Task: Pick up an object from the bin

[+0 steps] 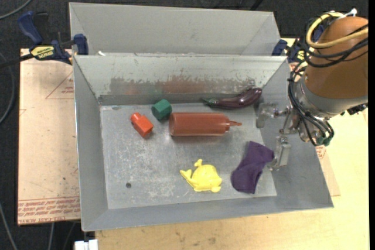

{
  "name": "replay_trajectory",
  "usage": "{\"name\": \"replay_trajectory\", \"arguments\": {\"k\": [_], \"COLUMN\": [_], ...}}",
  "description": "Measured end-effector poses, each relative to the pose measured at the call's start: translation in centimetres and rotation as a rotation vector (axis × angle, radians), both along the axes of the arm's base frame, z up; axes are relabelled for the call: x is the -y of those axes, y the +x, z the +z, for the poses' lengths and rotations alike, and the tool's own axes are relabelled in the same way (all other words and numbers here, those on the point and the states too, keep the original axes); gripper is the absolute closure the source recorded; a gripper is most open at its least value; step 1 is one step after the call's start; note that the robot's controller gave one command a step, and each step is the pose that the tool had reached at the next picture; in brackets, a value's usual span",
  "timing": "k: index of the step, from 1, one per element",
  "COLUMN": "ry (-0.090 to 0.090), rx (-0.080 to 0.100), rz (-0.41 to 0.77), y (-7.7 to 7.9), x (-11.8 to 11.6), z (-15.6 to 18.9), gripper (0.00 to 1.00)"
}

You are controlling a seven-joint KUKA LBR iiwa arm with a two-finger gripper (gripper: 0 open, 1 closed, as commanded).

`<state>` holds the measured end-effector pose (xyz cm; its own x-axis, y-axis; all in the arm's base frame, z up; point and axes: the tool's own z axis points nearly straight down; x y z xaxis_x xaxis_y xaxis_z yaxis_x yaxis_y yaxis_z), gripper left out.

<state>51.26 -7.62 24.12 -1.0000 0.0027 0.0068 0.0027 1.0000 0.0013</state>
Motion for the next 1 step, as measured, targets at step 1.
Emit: {"name": "replay_trajectory", "arguments": {"k": [1], "ry": [-0.001], "rx": [0.008], "rz": [0.002], "y": [0.14], "x": [-0.03], "z": [0.44], "gripper": [0.00]}}
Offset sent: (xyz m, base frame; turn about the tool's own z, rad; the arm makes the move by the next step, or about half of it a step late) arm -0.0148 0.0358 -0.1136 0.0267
